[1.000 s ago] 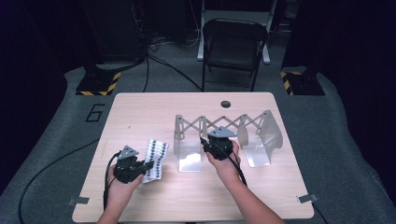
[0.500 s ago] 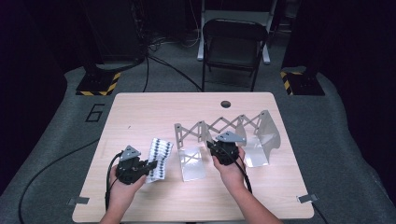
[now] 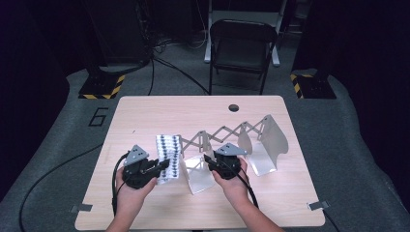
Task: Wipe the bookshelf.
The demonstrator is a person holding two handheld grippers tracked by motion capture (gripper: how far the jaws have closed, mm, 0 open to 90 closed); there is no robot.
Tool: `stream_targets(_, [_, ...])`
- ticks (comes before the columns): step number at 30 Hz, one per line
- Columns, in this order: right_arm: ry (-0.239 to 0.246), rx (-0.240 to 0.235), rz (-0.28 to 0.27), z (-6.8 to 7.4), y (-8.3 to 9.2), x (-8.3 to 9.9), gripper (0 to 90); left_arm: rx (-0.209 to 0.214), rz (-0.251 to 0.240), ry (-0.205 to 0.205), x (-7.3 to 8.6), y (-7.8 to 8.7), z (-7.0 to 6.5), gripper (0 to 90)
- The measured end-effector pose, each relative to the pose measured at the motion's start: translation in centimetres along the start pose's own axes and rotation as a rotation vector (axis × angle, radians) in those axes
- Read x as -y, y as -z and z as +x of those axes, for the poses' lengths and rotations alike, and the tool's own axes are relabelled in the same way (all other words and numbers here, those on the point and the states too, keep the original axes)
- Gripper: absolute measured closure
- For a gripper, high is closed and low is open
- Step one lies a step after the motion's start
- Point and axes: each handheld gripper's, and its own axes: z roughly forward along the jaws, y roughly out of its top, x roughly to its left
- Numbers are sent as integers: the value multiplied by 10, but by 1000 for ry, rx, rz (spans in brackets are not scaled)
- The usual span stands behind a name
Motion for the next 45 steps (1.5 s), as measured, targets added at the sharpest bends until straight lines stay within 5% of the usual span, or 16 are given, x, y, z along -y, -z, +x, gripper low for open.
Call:
stream_targets(3, [32, 49, -77, 5, 13, 4, 530, -10, 22, 6, 5, -12, 4, 787])
stream_targets(9, [124, 87, -200, 20, 34, 12, 509, -14, 63, 25, 16, -29, 8, 787])
stream_targets(11, [146, 40, -167, 28, 31, 15, 511, -18, 104, 27, 25, -41, 10, 787])
stream_targets(13, [110, -1, -139, 25, 26, 16, 557, -20, 137, 27, 32, -47, 11, 787])
stream_targets(18, [130, 50, -164, 24, 29, 14, 528, -28, 157, 44, 37, -51, 16, 788])
stream_targets(23, [60, -13, -135, 14, 27, 12, 590, -21, 122, 38, 26, -42, 15, 788])
stream_targets(28, [87, 9, -91, 9, 20, 9, 696, 21, 64, 19, -1, -19, 7, 787])
stream_targets(32, [63, 0, -75, 3, 18, 6, 773, 39, -2, 1, -18, -5, -1, 786])
stream_targets(36, [42, -9, -62, 4, 19, 7, 784, 45, 0, 8, -16, -13, -1, 786])
stream_targets(42, [38, -14, -61, 5, 21, 8, 783, 9, 100, 40, 12, -48, 8, 785])
stream_targets(45, [35, -12, -63, 5, 22, 9, 781, 7, 209, 52, 40, -77, 17, 785])
